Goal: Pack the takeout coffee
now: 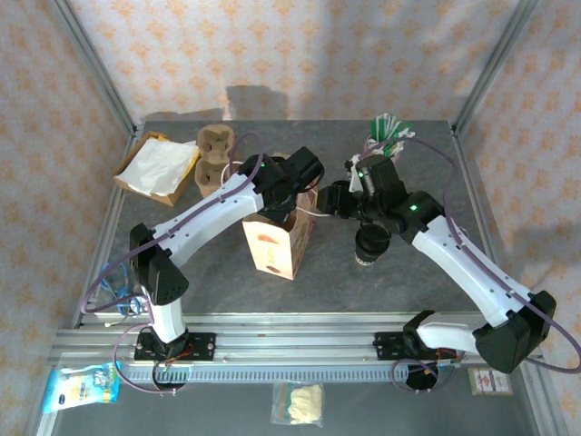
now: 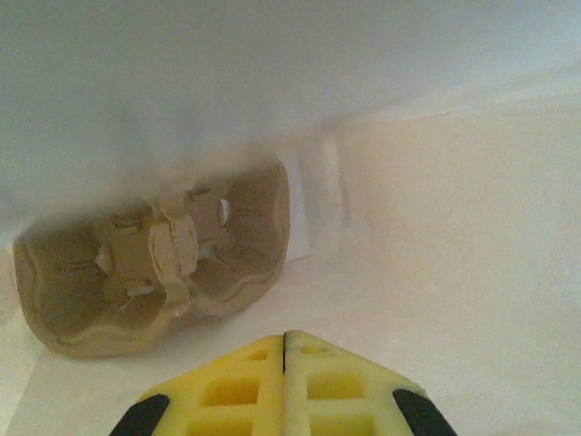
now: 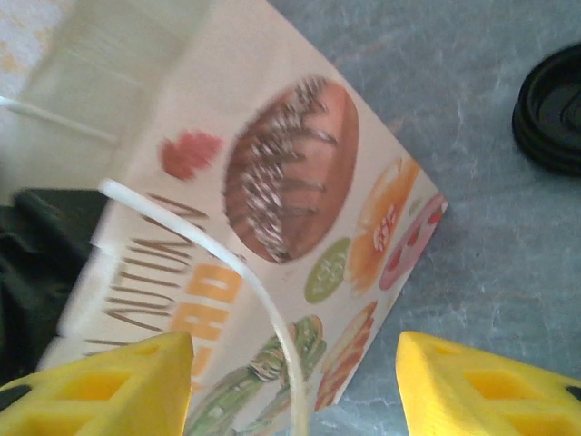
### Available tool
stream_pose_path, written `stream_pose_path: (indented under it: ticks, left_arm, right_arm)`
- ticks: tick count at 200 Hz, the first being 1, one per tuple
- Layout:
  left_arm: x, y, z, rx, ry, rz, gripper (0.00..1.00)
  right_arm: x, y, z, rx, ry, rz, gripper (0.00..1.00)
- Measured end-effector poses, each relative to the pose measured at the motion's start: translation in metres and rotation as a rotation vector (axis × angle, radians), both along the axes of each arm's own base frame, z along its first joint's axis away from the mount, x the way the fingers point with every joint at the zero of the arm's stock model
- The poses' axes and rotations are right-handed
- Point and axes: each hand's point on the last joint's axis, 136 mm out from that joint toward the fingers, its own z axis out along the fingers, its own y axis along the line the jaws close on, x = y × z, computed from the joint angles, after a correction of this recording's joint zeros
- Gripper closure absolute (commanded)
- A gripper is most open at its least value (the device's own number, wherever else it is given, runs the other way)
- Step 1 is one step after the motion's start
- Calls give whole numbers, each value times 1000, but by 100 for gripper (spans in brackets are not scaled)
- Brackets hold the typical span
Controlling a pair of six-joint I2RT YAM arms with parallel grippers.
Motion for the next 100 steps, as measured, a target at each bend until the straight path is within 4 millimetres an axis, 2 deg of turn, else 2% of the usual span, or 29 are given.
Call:
stream_pose_path:
  ticks: [26, 53, 72, 100]
  left_arm:
    - [4, -4, 2, -21, -16, -1, 100]
    - [7, -9, 4, -42, -28, -4, 100]
    - [9, -14, 8, -60, -35, -8, 100]
    - [10, -27, 15, -85, -51, -23, 100]
  right_arm:
    - [-7, 2, -15, 16, 61, 0, 42]
    - [-13, 3, -28, 30, 115, -7, 58]
    - [-14, 3, -26, 49, 121, -21, 74]
    - [-16, 2, -13, 83, 87, -23, 92]
